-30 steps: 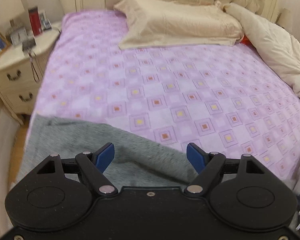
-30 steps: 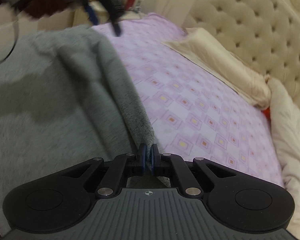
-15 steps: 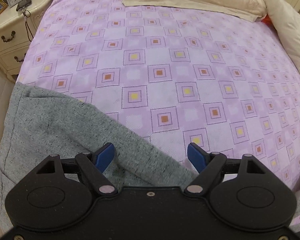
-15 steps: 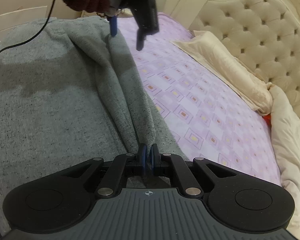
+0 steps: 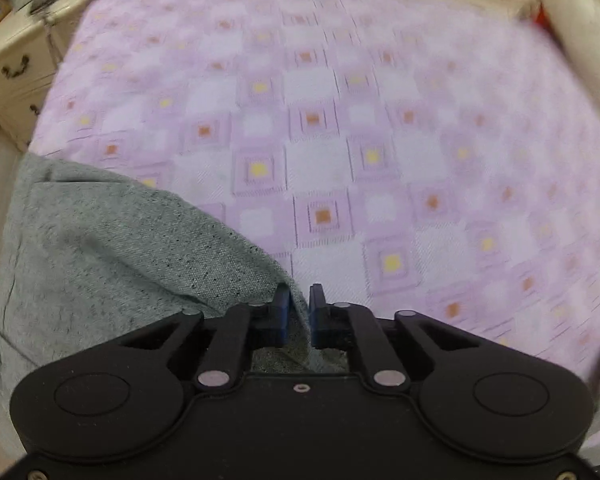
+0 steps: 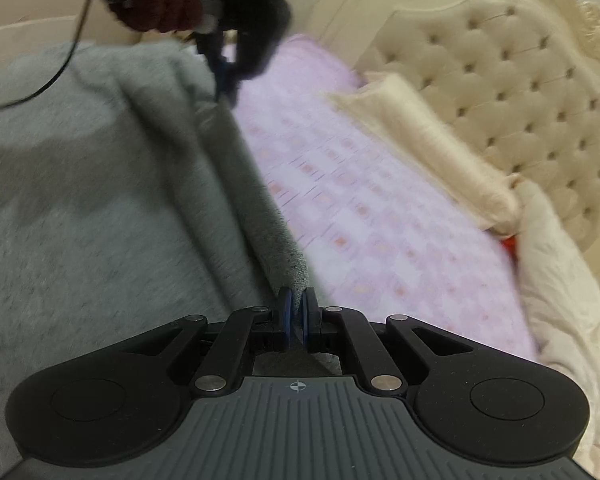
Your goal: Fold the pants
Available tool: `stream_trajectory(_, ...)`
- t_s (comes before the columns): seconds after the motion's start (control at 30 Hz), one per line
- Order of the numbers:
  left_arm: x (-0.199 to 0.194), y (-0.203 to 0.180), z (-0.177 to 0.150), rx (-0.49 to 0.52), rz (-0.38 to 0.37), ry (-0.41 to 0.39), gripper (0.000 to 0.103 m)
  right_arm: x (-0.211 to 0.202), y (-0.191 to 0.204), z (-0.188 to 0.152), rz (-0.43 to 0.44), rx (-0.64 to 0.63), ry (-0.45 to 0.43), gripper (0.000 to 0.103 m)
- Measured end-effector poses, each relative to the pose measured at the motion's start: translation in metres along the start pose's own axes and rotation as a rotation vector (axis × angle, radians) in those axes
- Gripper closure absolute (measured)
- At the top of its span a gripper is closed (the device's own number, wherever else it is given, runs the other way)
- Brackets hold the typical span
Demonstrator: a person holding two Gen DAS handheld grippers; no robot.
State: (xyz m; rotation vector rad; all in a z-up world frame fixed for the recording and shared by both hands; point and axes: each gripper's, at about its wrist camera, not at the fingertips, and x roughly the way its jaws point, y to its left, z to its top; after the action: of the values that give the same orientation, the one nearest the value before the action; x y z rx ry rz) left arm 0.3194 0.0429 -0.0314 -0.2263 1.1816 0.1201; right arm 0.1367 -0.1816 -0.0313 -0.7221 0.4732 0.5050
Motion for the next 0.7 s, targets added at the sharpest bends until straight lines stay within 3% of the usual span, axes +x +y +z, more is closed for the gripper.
stream_trajectory(0.13,-0.052,0.012,-0.016,-0.027,-0.051,-0.122,0.095,-0.025,-0.004,0.010,-0.023,0.014,-0.027,0.098)
stream_trajectory(0.33,-0.123,0.037,-0.090,0.000,-0.098,-0.254,0.095,-0.054,0.013,-0.001,0.080,-0.009,0.027,0.098)
stream_trajectory(0.5,-0.125,0.053,-0.155,0.038,-0.079,-0.238,0.095,-0.051,0.033,-0.013,0.188,-0.015,0.149,0.097)
stream_trajectory(0.7,-0.077,0.055,-0.203,0.047,-0.056,-0.088,0.103,-0.047,0.025,-0.022,0.301,0.086,0.231,0.094)
